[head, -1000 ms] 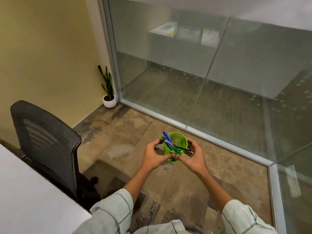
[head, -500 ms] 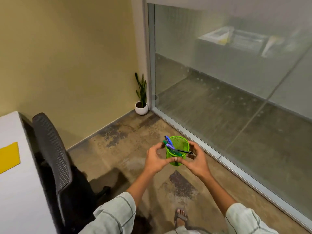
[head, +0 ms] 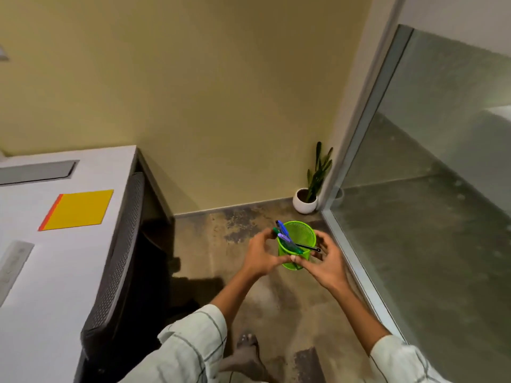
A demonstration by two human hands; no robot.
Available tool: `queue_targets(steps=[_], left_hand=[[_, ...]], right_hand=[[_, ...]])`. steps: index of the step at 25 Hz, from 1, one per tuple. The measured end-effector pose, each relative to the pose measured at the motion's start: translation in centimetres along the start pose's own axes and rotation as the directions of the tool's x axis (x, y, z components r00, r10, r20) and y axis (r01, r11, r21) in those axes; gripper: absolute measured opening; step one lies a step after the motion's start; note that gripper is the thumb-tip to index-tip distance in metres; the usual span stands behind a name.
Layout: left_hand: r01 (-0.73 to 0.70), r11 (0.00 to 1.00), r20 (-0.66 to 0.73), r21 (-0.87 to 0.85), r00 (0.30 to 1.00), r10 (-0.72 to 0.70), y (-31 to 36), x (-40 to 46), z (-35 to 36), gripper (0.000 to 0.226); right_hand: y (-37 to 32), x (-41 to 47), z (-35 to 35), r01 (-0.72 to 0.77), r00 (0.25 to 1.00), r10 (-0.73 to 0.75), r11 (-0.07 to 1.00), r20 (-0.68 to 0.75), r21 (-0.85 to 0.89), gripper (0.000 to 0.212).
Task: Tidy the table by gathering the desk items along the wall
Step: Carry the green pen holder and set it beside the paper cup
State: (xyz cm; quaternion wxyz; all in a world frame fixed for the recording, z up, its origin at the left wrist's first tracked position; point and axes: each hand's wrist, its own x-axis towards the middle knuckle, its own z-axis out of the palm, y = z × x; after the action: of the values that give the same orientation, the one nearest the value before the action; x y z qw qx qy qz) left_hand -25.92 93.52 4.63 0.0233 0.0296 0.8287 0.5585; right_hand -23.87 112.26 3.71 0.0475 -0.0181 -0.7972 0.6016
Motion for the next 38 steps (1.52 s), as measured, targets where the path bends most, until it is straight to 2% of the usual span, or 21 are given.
queue_targets(steps=[6,11,16,19,22,28,34,38], left_hand=[[0.057,0.998,-0.145,0.007,0.988,-0.056,-1.4,14.8,-4.5,0.064],[0.076,0.997,-0.245,0.027,0.967,-0.067,-0.6,25.0,-10.3,0.066],[0.154,0.987,-0.424,0.055,0.898,-0.116,-2.0,31.6,-15.7,0.071],[0.208,0.977,-0.572,0.056,0.809,-0.139,-3.5,35.2,-19.1,0.071],[0.225,0.974,-0.71,-0.005,0.685,-0.162,-4.2,37.8,-21.8,0.07],[0.209,0.968,-0.871,-0.14,0.439,-0.221,-4.8,40.8,-26.2,0.065],[0.232,0.95,-0.935,-0.212,0.234,-0.265,-8.0,42.7,-33.2,0.065],[0.222,0.942,-0.954,-0.251,0.106,-0.28,-12.1,44.0,-39.9,0.066]], right_hand=[[0.4,17.7,5.8,0.059,0.99,-0.065,0.997,0.128,0.046,0.068],[-3.3,30.1,10.7,0.091,0.967,-0.113,0.99,0.228,0.107,0.07],[-5.7,40.1,17.2,0.149,0.89,-0.185,0.982,0.417,0.119,0.076],[-6.5,46.5,22.7,0.17,0.803,-0.225,0.974,0.552,0.15,0.076],[-8.6,51.4,28.1,0.195,0.69,-0.276,0.961,0.669,0.196,0.075],[-12.5,56.6,36.7,0.22,0.453,-0.34,0.938,0.824,0.266,0.077],[-15.4,58.6,46.6,0.221,0.291,-0.366,0.925,0.884,0.31,0.078],[-17.4,58.7,55.3,0.242,0.254,-0.385,0.914,0.887,0.327,0.082]])
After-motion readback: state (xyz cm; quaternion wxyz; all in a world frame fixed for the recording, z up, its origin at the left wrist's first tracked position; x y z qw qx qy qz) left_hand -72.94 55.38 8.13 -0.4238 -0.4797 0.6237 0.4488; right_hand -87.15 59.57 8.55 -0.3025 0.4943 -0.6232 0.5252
